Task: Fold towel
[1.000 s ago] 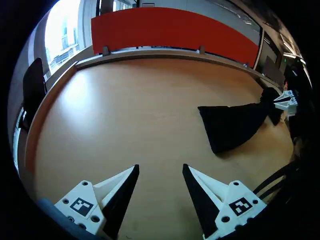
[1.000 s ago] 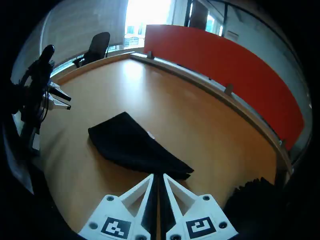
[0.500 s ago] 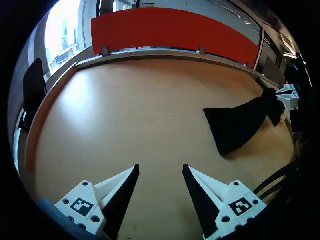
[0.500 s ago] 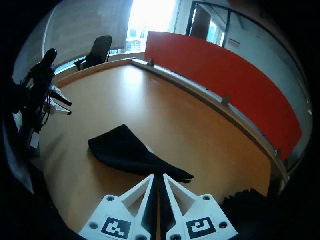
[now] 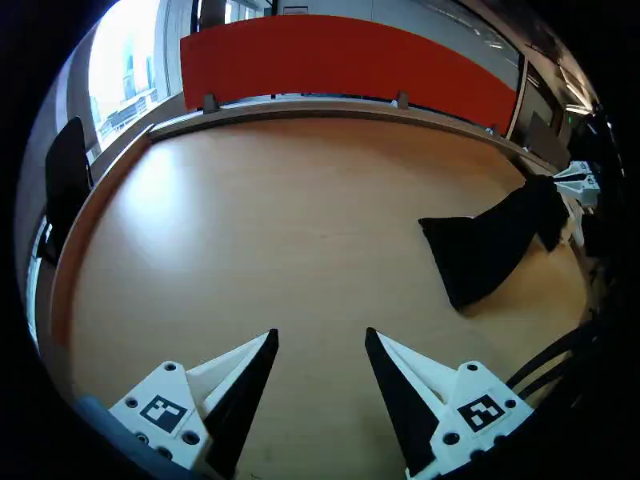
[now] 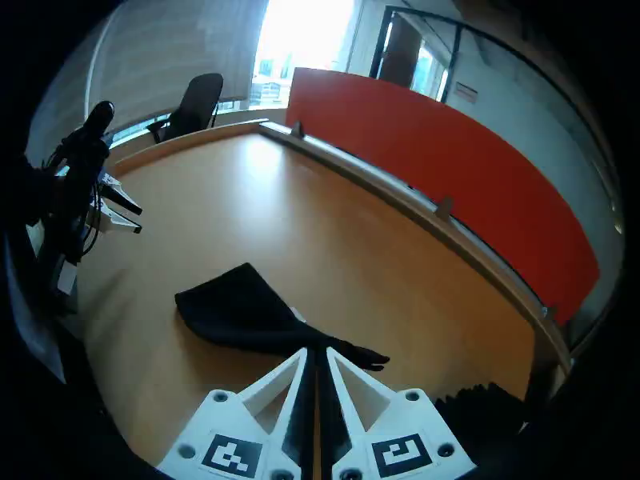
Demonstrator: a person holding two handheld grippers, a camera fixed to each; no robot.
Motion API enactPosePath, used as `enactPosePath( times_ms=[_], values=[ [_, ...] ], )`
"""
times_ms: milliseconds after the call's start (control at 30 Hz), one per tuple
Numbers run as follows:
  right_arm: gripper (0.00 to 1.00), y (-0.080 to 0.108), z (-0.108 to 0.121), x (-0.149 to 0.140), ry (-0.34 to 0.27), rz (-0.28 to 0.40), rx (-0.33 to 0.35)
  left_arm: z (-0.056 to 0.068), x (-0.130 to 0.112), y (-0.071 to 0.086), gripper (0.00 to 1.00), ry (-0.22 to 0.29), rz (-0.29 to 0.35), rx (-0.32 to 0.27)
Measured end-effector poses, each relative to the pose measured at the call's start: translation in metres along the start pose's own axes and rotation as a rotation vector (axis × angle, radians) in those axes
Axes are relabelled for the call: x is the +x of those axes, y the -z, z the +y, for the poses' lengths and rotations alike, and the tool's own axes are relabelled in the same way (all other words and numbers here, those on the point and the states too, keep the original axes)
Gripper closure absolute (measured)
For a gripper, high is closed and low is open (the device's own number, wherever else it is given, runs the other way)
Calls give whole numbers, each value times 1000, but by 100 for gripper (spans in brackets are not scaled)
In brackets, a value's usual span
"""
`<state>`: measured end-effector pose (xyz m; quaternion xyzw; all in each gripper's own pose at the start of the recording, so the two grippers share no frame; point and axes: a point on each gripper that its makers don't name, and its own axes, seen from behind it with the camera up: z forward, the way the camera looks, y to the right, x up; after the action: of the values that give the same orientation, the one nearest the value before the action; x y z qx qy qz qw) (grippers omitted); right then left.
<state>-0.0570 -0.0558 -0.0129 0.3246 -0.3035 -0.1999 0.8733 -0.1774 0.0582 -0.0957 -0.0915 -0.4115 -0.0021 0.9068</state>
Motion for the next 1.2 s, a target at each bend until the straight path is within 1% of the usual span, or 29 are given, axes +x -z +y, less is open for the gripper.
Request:
enactPosePath(
  times_ms=[200,433,633,867,1200],
  values=[
    [94,-3,-5,7,12,9,14,1,1,0,20,2,4,-1],
    [94,-10,-20,18,29,25,44,-2,4,3,20,9,14,2],
    [94,-17,-37,29,45,36,78,-4,8,6,20,17,26,3],
    [94,-27,-61,39,67,42,124,-6,13,9,20,22,39,4],
    [94,-38,-91,41,79,35,182,-11,15,12,20,31,49,7]
  ],
)
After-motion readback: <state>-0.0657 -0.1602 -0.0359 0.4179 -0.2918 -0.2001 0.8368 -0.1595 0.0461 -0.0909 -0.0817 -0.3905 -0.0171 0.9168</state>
